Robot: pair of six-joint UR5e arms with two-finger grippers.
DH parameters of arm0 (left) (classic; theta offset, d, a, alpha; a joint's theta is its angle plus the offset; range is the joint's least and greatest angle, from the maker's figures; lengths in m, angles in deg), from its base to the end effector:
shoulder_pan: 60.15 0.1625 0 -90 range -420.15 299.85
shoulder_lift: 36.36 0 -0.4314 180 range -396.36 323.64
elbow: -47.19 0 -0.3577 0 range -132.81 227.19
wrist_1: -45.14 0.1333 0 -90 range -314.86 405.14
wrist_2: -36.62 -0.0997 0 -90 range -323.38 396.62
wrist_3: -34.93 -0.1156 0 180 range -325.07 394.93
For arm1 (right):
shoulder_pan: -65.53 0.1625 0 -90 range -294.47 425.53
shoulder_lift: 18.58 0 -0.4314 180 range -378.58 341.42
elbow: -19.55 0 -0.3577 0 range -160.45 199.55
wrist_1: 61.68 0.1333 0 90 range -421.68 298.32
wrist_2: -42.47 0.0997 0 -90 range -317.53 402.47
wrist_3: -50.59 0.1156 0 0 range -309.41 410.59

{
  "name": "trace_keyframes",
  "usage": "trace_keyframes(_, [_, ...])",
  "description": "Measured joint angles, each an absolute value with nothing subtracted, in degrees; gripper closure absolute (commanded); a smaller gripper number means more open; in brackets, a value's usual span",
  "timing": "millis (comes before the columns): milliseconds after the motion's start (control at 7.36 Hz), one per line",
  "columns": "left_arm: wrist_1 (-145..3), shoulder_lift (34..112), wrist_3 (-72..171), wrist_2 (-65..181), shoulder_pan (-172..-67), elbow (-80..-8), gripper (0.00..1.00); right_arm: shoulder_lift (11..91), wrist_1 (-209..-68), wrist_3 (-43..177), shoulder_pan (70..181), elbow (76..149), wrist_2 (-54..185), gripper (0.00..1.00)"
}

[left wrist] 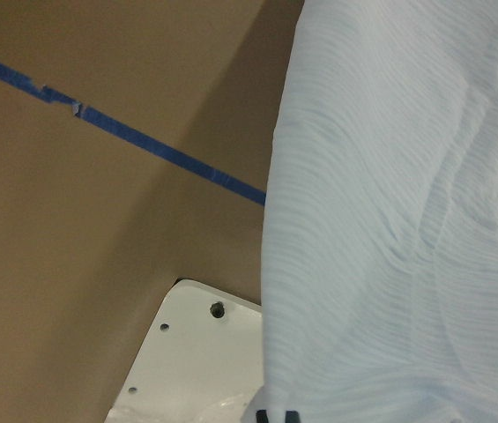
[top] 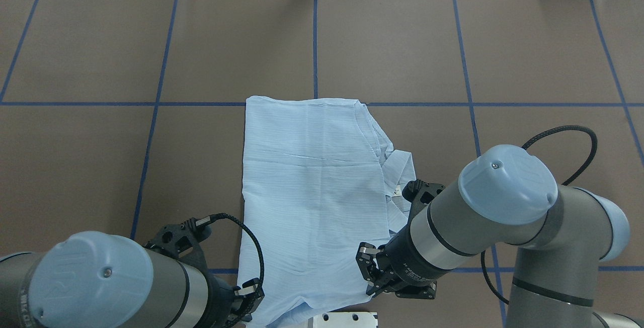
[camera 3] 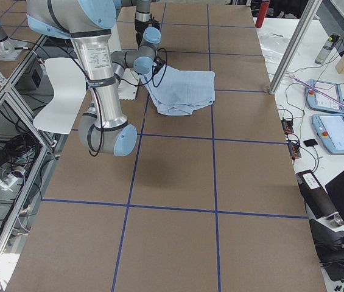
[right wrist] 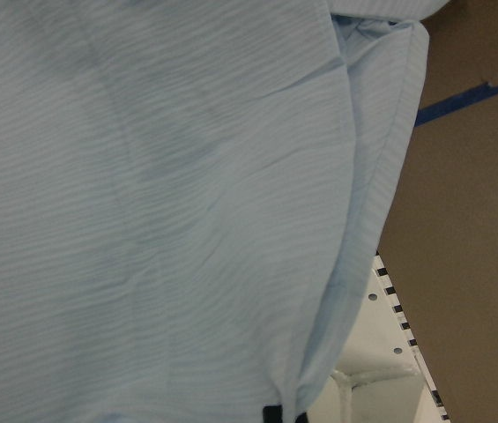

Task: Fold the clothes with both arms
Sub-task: 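Lift the near edge with both grippers and fold it away from the robot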

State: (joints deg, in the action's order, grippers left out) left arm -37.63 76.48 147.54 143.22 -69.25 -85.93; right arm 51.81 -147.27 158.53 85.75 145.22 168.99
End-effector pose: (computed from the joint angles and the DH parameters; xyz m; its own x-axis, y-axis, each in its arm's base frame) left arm 0.4380 -0.1717 0.2057 0.5076 -0.4544 -0.7320 0.1144 0.8776 -0.4655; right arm -0.4272 -0.2261 0.2357 0.5135 0.4529 0.7288 0.0485 0.8327 -0.5517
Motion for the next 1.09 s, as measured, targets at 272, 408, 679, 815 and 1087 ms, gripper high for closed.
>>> trace_keyframes(272, [-37.48,76.93,145.40,143.51,-71.73,-85.30,1.00,51.11,-147.09,157.30,88.75,143.42,168.65,1.00])
trace_keyframes(408, [-37.49,77.30,142.50,143.62,-74.49,-84.21,1.00,50.50,-147.05,156.23,90.64,142.53,168.26,1.00])
trace_keyframes(679, [-37.90,78.19,136.86,143.79,-80.55,-80.52,1.00,47.85,-147.08,154.42,94.82,139.57,167.50,1.00])
trace_keyframes(815, [-38.58,78.75,134.75,144.12,-83.52,-78.47,1.00,45.86,-147.09,151.85,96.51,136.51,166.23,1.00])
trace_keyframes(1087, [-43.80,79.67,132.16,146.37,-88.77,-72.96,1.00,43.45,-147.08,146.54,100.29,132.24,164.59,1.00])
